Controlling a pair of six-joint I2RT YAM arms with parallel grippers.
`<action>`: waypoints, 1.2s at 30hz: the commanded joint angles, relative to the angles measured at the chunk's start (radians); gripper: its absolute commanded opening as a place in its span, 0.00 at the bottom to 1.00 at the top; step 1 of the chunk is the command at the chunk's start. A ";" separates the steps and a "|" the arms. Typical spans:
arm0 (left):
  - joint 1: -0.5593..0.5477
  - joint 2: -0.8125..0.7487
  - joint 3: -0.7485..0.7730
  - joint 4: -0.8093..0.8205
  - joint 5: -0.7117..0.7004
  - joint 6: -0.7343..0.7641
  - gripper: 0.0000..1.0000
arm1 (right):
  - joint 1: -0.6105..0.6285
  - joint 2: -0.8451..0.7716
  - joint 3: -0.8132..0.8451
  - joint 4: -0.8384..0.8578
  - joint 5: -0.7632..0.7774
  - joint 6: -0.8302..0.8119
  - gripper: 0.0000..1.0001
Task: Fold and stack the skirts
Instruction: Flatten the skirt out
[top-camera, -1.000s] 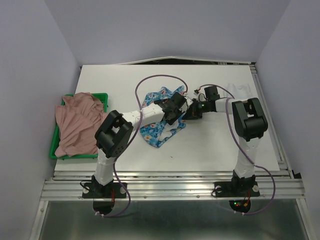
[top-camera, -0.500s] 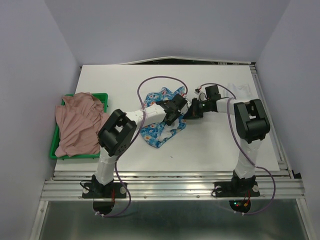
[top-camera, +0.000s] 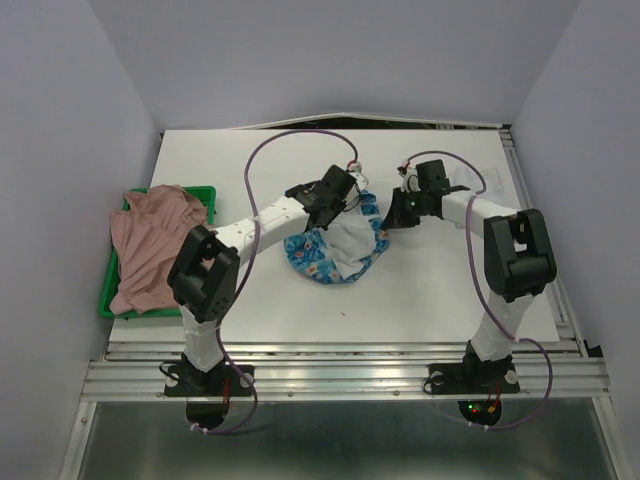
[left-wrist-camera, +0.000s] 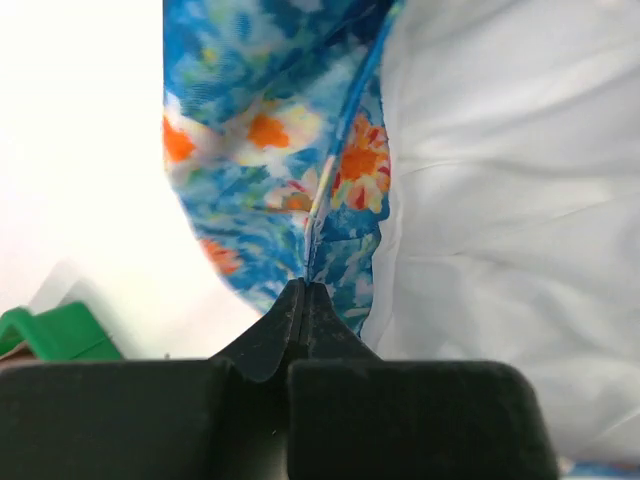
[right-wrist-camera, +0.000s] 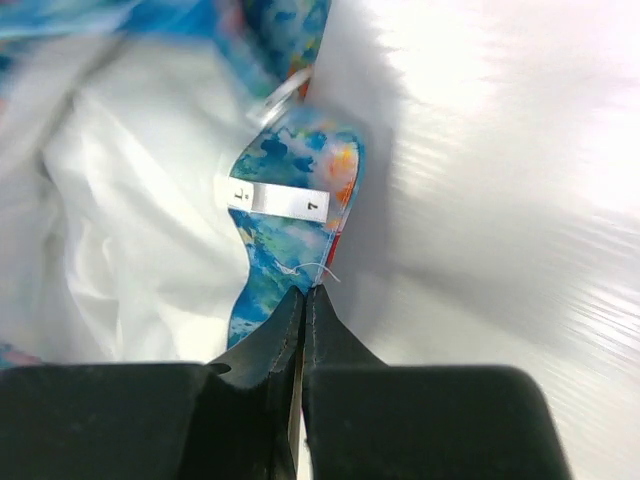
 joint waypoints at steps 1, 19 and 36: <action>0.079 -0.151 0.034 -0.038 -0.017 0.023 0.00 | 0.007 -0.107 0.062 -0.069 0.205 -0.139 0.01; 0.275 -0.496 0.117 0.005 -0.075 0.190 0.00 | -0.003 -0.208 0.459 -0.260 0.664 -0.493 0.01; 0.276 -0.577 -0.283 -0.047 0.327 0.063 0.00 | -0.003 -0.192 0.106 -0.325 0.208 -0.553 0.01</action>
